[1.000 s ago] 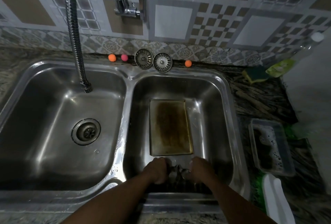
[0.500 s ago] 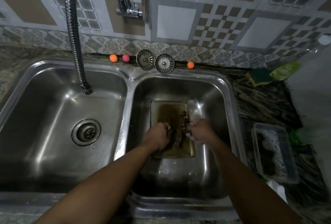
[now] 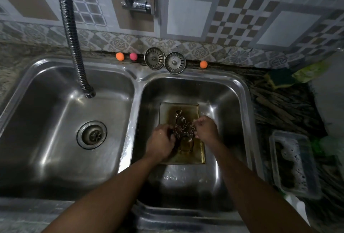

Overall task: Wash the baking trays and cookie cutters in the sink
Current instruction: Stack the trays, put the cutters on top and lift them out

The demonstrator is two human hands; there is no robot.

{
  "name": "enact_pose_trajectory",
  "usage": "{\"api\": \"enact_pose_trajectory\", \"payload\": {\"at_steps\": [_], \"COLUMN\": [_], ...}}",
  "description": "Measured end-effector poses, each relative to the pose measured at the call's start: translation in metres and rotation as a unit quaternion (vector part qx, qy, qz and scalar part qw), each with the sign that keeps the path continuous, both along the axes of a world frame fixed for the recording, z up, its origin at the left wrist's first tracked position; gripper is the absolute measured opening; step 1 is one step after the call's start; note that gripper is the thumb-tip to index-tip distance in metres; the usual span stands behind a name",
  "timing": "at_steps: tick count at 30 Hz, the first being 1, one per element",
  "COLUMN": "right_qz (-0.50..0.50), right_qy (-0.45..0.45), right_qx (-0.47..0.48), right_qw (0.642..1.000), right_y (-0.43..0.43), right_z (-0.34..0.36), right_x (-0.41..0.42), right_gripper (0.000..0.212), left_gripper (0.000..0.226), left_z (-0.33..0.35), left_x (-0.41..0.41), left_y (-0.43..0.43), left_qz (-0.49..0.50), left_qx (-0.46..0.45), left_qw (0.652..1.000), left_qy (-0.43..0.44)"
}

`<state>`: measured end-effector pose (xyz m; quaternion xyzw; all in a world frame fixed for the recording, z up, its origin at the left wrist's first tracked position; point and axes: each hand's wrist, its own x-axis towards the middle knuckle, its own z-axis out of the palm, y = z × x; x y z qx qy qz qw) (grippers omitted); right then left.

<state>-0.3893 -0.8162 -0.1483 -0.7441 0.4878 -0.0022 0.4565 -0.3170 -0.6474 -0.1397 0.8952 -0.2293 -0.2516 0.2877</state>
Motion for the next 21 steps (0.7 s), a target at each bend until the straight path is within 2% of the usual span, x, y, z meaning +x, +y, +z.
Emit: {"api": "enact_pose_trajectory", "payload": {"at_steps": [2,4,9,16,21], "right_qz": [0.011,0.03,0.071,0.038,0.036], "right_qy": [0.021,0.055,0.13,0.07,0.047], "right_qx": [-0.052,-0.061,-0.047,-0.091,-0.09], "right_qw": [0.998,0.996,0.988,0.993,0.994], "right_y": [-0.001,0.001,0.015,0.022,0.012], "right_z": [-0.005,-0.016,-0.037,-0.035,-0.029], "right_x": [-0.014,-0.031,-0.055,-0.064,-0.064], "right_gripper": [0.019,0.014,0.025,0.024,0.021], "left_gripper": [0.038,0.041,0.026,0.028,0.021], "left_z": [-0.007,-0.015,-0.027,-0.027,-0.023], "left_x": [0.004,0.007,0.01,0.01,0.012], "left_y": [0.007,0.011,0.013,0.008,0.001], "left_qz": [0.045,0.096,0.151,0.138,0.118], "left_qx": [0.013,0.04,0.07,0.066,0.062], "left_qw": [0.999,0.994,0.983,0.988,0.99], "left_qy": [-0.001,0.042,0.072,0.038,0.055]}}
